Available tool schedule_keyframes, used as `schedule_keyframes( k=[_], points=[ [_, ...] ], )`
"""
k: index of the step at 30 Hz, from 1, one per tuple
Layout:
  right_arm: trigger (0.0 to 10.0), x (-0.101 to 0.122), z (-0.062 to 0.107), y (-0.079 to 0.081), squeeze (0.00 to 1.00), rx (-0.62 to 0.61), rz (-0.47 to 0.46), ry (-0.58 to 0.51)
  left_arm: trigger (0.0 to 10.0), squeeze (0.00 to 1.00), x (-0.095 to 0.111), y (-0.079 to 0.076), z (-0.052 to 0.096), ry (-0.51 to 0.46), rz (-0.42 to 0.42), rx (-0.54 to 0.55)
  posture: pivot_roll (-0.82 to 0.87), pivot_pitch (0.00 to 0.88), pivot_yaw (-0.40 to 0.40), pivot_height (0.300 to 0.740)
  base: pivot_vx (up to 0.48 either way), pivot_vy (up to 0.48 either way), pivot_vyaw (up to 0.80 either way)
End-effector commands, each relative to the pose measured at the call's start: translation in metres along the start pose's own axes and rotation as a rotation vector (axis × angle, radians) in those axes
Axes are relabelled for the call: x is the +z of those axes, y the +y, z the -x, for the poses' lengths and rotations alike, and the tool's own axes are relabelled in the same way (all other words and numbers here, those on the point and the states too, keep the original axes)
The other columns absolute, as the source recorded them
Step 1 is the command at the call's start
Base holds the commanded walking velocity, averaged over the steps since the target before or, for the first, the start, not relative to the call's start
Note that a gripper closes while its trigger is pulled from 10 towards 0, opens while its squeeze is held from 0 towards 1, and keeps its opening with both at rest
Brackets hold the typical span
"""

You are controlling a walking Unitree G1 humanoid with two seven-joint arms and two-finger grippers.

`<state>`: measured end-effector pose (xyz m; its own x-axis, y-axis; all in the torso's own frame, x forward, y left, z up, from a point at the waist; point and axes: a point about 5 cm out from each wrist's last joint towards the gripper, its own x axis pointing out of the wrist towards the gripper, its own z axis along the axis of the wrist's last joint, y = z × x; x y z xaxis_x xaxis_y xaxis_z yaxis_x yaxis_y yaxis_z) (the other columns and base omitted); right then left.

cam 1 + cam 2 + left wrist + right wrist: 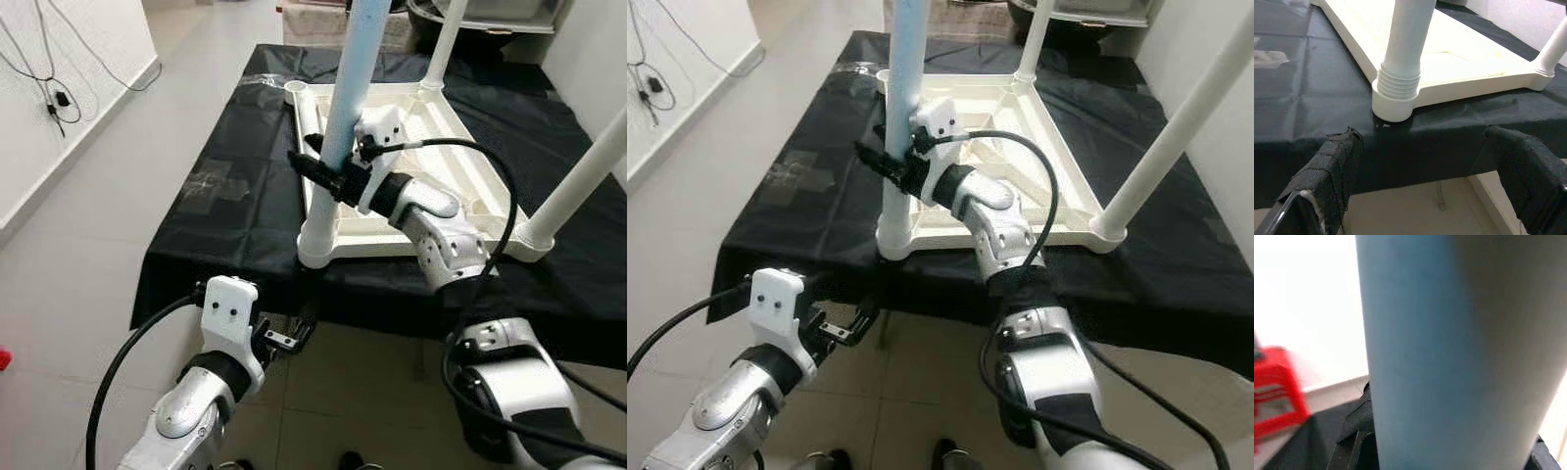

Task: Building children table

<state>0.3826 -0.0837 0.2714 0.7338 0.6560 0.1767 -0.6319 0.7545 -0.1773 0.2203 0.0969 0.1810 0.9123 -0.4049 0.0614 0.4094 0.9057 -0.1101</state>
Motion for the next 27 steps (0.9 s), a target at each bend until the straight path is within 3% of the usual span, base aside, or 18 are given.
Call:
schedule_keyframes(
  k=[1, 2, 4, 8, 12, 16, 18, 21, 25, 27],
  points=[
    [10.0, -0.039, 0.013, -0.009, 0.0, -0.174, -0.033, 0.198, 10.0, 0.0, -0.002, 0.003, 0.001, 0.007, -0.005, 0.005, 0.1, 0.213, -0.048, 0.74, 0.0, 0.0, 0.0],
    [10.0, -0.039, 0.013, -0.009, 0.0, -0.174, -0.033, 0.198, 10.0, 0.0, -0.002, 0.003, 0.001, 0.007, -0.005, 0.005, 0.1, 0.213, -0.048, 0.74, 0.0, 0.0, 0.0],
    [10.0, -0.04, 0.01, -0.004, 0.0, -0.33, -0.068, 0.219, 10.0, 0.0, -0.002, 0.003, 0.001, 0.005, -0.006, 0.004, 0.1, 0.204, -0.048, 0.74, 0.0, 0.0, 0.0],
    [10.0, -0.041, 0.009, -0.001, 0.0, -0.412, -0.104, 0.227, 10.0, 0.0, -0.002, 0.003, 0.0, 0.004, -0.007, 0.002, 0.1, 0.204, -0.048, 0.74, 0.0, 0.0, 0.0],
    [10.0, -0.041, 0.004, 0.003, 0.0, -0.605, -0.19, 0.226, 10.0, 0.0, -0.002, 0.003, -0.002, -0.002, -0.008, 0.001, 0.1, 0.197, -0.054, 0.74, 0.0, 0.0, 0.0],
    [10.0, -0.041, 0.002, 0.004, 0.0, -0.702, -0.182, 0.24, 10.0, 0.0, -0.001, 0.005, -0.002, -0.006, -0.011, 0.003, 0.1, 0.202, -0.054, 0.74, 0.0, 0.0, 0.0],
    [10.0, -0.041, -0.001, 0.005, 0.0, -0.817, -0.144, 0.27, 10.0, 0.0, -0.002, 0.006, -0.002, -0.006, -0.015, 0.008, 0.1, 0.203, -0.059, 0.74, 0.0, 0.0, 0.0],
    [10.0, -0.041, -0.002, 0.007, 0.0, -0.834, -0.167, 0.27, 10.0, 0.0, -0.002, 0.006, -0.002, -0.006, -0.016, 0.008, 0.1, 0.203, -0.059, 0.74, 0.0, 0.0, 0.0],
    [10.0, -0.035, 0.004, 0.003, 0.0, -1.076, -0.177, 0.238, 10.0, 0.0, -0.001, 0.007, -0.003, -0.011, -0.018, 0.008, 0.1, 0.208, -0.058, 0.74, 0.0, 0.0, 0.0],
    [10.0, -0.034, 0.004, 0.003, 0.0, -1.108, -0.173, 0.228, 10.0, 0.0, -0.001, 0.007, -0.003, -0.011, -0.019, 0.008, 0.1, 0.208, -0.058, 0.74, 0.0, 0.0, 0.0]
  ],
)
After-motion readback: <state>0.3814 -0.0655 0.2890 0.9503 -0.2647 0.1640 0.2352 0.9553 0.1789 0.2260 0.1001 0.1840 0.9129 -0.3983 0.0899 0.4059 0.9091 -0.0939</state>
